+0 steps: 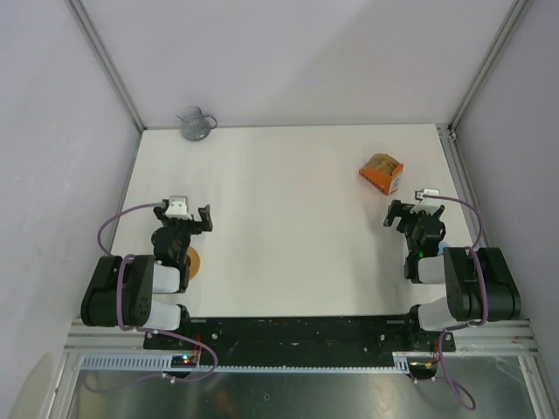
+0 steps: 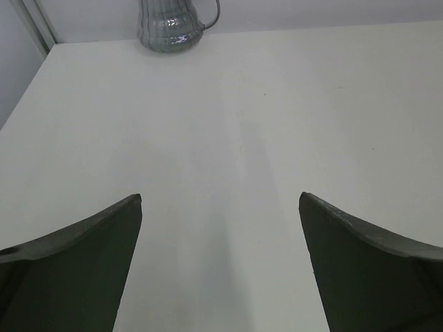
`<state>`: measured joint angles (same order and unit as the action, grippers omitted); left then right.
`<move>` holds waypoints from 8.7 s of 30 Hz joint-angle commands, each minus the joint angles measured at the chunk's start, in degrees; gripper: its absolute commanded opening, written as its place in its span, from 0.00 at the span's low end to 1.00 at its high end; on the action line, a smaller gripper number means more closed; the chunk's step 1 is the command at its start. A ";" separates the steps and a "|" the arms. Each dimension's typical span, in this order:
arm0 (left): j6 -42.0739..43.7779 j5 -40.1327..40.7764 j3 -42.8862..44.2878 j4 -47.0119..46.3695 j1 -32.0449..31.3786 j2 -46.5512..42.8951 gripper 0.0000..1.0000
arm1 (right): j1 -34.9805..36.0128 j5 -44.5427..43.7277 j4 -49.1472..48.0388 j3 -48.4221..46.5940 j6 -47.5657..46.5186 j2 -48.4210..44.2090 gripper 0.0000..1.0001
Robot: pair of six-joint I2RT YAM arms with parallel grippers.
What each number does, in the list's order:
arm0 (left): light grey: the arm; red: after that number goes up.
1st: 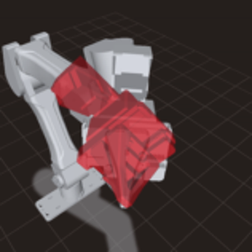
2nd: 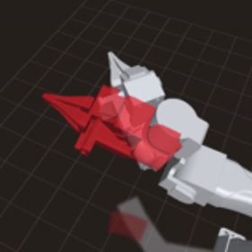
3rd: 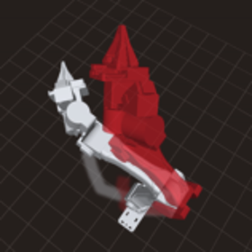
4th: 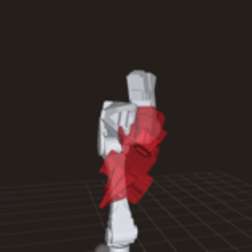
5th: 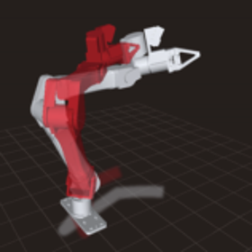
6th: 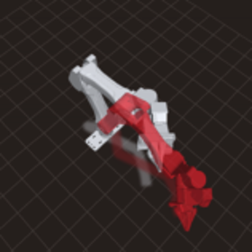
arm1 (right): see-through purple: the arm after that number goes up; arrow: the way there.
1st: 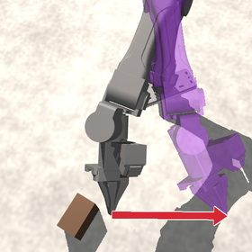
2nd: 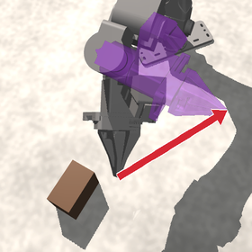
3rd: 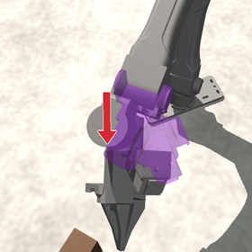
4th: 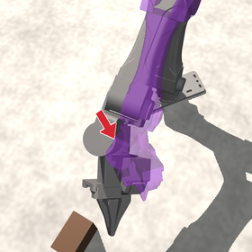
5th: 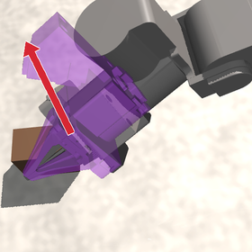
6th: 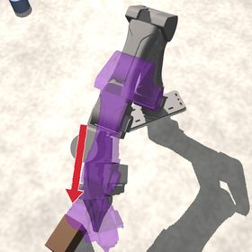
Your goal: Place the coffee filter in the dripper
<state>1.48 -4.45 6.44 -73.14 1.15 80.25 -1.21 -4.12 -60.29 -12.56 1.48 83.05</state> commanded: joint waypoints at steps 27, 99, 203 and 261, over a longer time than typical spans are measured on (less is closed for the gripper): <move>14.18 -18.95 70.68 75.27 0.79 17.86 0.97 | 3.30 13.31 53.84 -24.58 4.68 -32.80 0.99; 54.42 -12.17 134.29 89.84 3.07 72.13 0.55 | 31.35 -12.05 66.37 -31.85 -11.60 -27.57 0.99; 6.34 -16.35 57.34 83.36 -45.10 14.91 0.58 | 12.02 -16.09 86.71 -32.19 17.93 -34.38 0.99; 29.21 3.43 38.95 113.07 13.53 -10.41 0.66 | 2.68 18.45 78.56 -27.89 13.40 -41.04 0.99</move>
<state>31.86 -3.49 45.19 46.09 14.28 69.58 3.31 9.45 21.19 -40.93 13.80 42.68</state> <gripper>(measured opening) 0.684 0.993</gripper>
